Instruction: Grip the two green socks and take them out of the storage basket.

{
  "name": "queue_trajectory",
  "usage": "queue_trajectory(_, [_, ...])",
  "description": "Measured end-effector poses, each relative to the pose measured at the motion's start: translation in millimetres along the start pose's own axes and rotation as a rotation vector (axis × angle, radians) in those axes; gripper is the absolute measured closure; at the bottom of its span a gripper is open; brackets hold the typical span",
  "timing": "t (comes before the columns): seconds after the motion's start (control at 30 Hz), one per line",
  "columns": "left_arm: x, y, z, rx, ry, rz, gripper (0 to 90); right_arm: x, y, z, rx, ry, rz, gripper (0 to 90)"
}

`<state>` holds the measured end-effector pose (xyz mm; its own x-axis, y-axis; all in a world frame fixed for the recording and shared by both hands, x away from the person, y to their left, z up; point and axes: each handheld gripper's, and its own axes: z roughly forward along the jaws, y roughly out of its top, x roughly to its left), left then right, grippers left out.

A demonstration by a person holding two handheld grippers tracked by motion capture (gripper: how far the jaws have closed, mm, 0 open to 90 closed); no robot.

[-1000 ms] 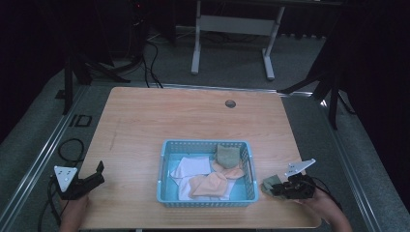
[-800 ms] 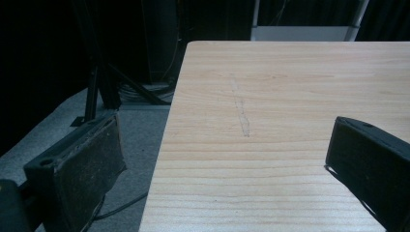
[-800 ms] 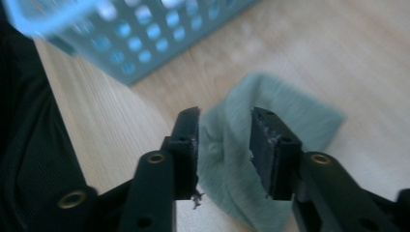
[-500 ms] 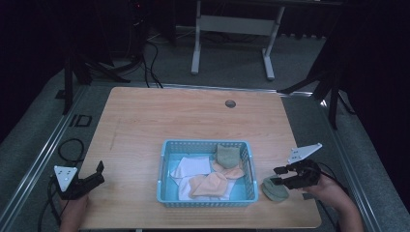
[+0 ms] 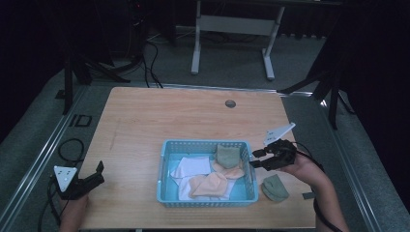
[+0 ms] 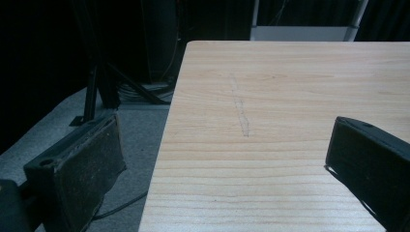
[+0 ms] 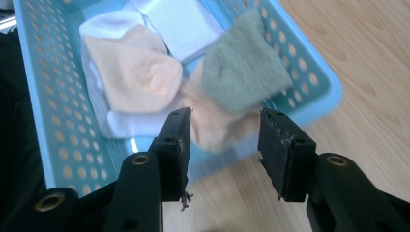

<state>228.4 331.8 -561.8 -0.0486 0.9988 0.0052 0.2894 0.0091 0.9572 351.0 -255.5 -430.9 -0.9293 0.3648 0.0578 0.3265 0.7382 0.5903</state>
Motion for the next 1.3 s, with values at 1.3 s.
queue_trajectory(1.3, [0.4,0.0,0.1,0.001,-0.006,-0.002,0.5,-0.2,53.3,116.8,0.245,-0.090,-0.049,27.7])
